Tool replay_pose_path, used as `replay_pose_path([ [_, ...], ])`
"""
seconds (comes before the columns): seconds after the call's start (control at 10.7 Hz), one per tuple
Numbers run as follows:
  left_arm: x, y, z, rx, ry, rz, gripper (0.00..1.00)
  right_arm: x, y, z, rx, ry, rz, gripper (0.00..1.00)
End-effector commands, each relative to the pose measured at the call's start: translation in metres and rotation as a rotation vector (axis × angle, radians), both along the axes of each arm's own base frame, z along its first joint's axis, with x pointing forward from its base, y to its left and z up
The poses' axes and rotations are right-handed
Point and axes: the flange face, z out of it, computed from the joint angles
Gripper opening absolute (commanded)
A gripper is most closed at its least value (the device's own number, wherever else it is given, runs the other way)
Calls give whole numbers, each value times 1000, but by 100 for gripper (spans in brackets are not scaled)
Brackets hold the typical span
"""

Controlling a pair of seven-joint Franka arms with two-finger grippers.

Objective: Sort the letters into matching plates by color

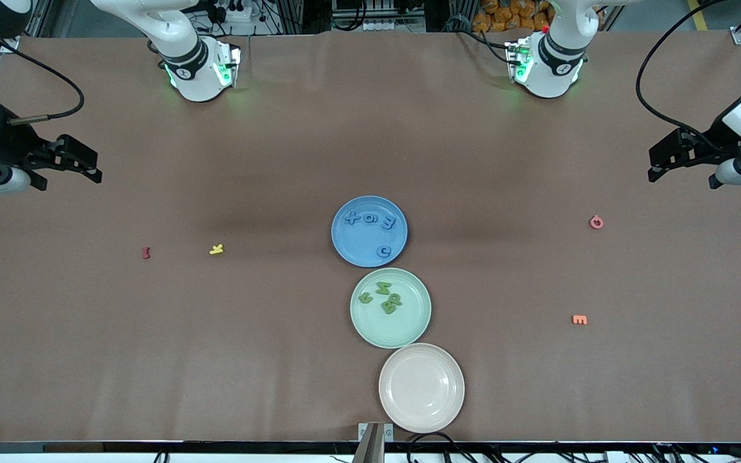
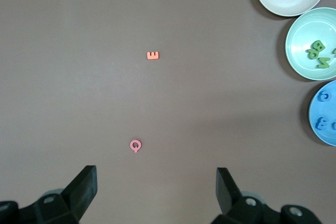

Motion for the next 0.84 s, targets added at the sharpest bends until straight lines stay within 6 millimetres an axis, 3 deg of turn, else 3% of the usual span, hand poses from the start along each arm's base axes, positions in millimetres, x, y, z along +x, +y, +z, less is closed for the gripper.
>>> replay_pose_path([
  [0.0, -3, 1, 5, -24, 3, -17, 100, -9, -2, 6, -17, 3, 39, 100],
  [0.75, -3, 1, 4, -23, 6, -18, 100, -12, -5, 3, -36, 30, 25, 100],
])
